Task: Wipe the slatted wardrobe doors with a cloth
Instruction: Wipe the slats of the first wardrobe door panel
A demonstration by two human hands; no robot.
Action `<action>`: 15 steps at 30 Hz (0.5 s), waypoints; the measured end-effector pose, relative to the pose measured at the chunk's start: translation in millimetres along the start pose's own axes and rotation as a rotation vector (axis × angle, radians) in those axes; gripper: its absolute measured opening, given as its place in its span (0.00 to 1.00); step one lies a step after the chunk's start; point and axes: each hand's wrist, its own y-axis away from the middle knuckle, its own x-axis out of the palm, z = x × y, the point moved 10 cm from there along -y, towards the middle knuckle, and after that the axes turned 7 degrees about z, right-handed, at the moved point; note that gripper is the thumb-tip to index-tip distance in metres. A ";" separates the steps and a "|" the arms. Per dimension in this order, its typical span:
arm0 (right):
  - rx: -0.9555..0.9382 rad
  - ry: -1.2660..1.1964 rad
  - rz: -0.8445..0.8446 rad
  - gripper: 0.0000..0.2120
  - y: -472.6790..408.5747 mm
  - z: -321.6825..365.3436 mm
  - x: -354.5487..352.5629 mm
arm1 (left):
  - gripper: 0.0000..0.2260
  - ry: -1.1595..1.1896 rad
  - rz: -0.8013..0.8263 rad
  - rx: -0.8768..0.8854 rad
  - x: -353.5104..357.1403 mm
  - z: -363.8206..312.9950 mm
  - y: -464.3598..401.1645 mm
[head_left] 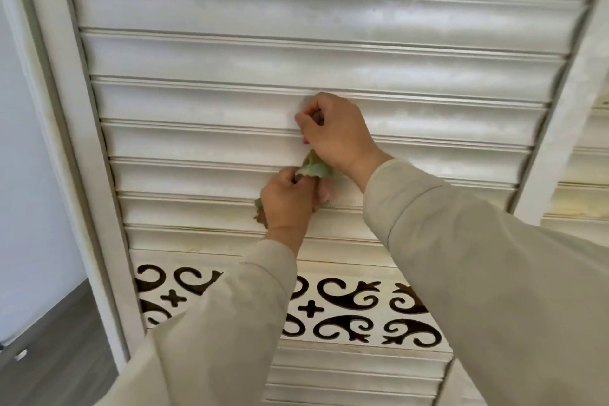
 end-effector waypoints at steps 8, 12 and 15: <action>0.130 0.087 -0.198 0.11 73.6 -78.7 -90.1 | 0.10 -0.310 -0.217 -0.075 -54.6 -0.5 11.7; 0.299 0.136 -0.334 0.10 110.8 -120.0 -156.6 | 0.11 -0.136 -0.317 -0.221 -45.3 -2.5 43.8; 0.393 0.232 -0.482 0.09 138.0 -141.3 -205.4 | 0.14 -0.103 -0.253 -0.287 -29.6 -1.2 47.8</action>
